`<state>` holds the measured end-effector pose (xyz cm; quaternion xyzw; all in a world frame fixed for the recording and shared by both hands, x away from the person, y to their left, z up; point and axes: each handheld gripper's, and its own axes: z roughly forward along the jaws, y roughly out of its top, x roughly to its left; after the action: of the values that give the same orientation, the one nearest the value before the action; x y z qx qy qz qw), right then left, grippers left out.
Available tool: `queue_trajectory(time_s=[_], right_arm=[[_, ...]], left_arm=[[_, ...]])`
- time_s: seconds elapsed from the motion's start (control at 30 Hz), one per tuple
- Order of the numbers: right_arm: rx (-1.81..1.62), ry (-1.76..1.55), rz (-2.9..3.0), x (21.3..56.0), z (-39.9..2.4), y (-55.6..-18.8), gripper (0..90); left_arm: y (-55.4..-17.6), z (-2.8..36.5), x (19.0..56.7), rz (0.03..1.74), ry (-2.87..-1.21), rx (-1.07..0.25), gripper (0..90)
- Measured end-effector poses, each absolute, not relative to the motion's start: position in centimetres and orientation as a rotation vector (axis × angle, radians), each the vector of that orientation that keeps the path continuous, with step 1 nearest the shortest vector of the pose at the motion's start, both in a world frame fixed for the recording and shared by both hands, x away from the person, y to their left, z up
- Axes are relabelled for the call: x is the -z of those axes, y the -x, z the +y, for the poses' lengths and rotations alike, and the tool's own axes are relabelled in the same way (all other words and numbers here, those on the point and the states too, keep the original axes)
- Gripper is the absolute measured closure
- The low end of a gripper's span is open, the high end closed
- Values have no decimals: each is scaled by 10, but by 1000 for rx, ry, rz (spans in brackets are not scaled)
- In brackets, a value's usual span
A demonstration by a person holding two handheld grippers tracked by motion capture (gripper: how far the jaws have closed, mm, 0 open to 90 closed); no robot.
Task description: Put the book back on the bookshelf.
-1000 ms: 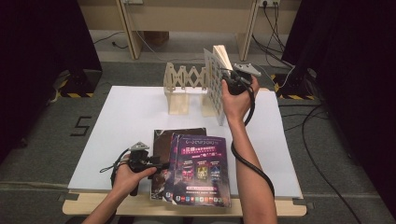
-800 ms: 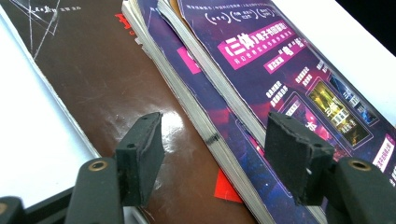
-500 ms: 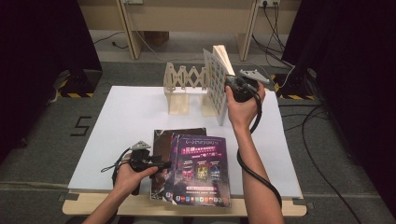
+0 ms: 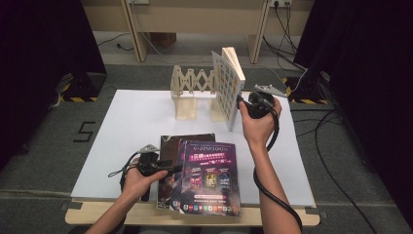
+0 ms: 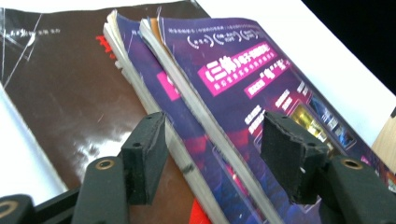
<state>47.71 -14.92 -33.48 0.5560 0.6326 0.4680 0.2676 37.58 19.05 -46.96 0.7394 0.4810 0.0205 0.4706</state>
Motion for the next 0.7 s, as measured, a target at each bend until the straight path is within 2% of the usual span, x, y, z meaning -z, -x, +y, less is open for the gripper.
queue_trajectory(time_s=[0.23,0.63,0.7], right_arm=[[-1241,-1563,1781,355,-154,-462,526],[-1133,-1767,1998,424,-162,-444,527],[-1129,-1776,2011,427,-162,-443,529]], left_arm=[[-387,183,466,1202,-1797,-48,434],[-402,161,476,1268,-1836,-16,469],[-402,160,477,1271,-1840,-15,470]])
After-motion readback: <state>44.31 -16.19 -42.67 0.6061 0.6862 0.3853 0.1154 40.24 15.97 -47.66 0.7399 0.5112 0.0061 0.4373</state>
